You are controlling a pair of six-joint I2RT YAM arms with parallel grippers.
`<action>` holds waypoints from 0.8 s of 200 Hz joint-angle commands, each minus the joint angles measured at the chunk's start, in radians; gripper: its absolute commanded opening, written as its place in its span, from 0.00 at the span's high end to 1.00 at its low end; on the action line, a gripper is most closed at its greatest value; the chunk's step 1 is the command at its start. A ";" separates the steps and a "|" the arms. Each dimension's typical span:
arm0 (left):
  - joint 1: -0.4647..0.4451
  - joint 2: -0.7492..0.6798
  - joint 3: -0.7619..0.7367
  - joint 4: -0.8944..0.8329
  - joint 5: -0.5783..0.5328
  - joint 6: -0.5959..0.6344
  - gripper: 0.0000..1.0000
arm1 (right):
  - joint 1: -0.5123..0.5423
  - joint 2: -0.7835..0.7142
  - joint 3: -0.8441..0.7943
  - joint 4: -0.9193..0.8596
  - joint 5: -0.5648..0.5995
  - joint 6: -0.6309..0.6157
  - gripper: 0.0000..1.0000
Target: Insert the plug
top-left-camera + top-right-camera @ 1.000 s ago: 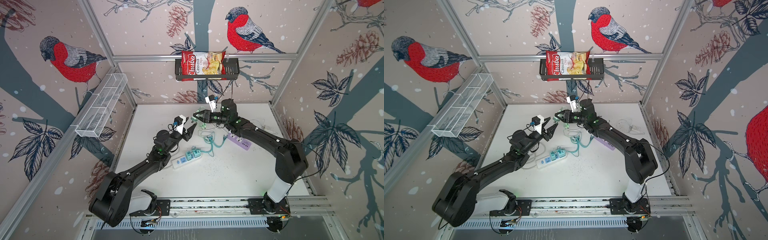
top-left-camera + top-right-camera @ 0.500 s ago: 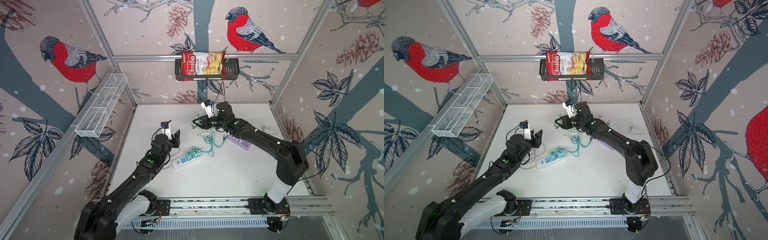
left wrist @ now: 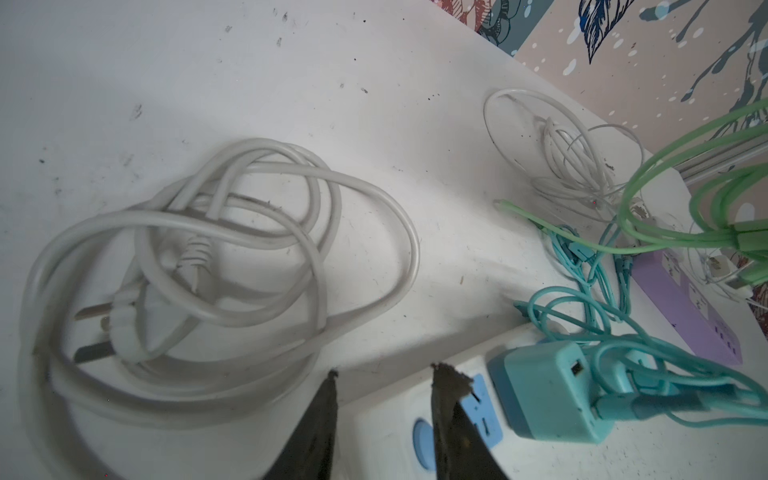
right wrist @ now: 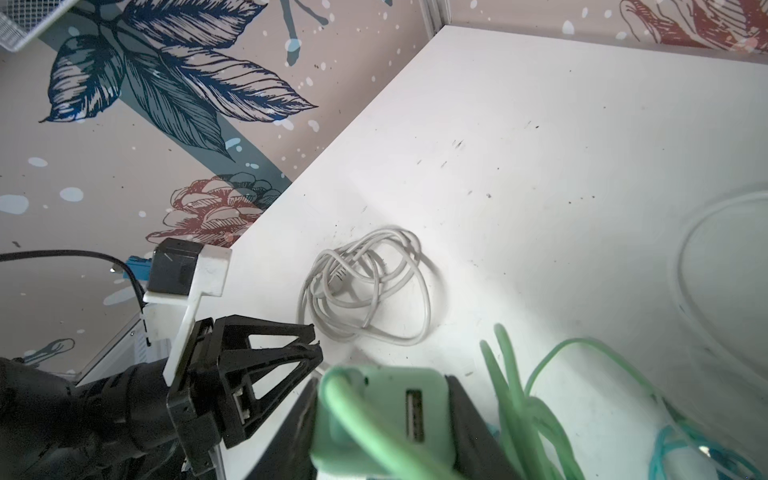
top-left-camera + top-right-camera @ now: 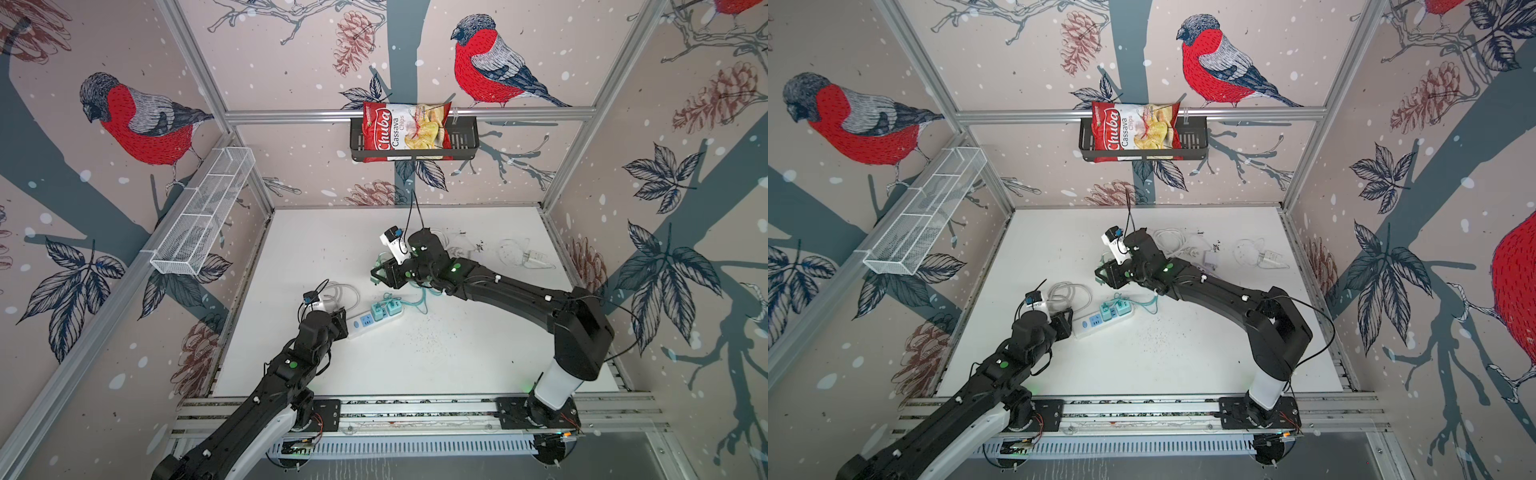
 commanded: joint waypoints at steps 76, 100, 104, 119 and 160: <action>-0.004 -0.004 -0.082 0.110 0.123 -0.104 0.63 | 0.252 -0.083 0.012 -0.065 0.641 0.048 0.88; -0.004 0.029 -0.102 0.158 0.140 -0.123 0.64 | 0.303 -0.153 0.028 -0.122 0.793 0.052 0.88; -0.004 0.033 -0.105 0.169 0.142 -0.126 0.63 | 0.306 -0.167 0.025 -0.126 0.805 0.053 0.88; -0.004 0.052 -0.116 0.209 0.148 -0.134 0.64 | 0.311 -0.216 0.003 -0.138 0.848 0.059 0.87; -0.005 0.133 -0.154 0.337 0.151 -0.142 0.67 | 0.319 -0.321 -0.096 -0.148 0.873 0.129 0.86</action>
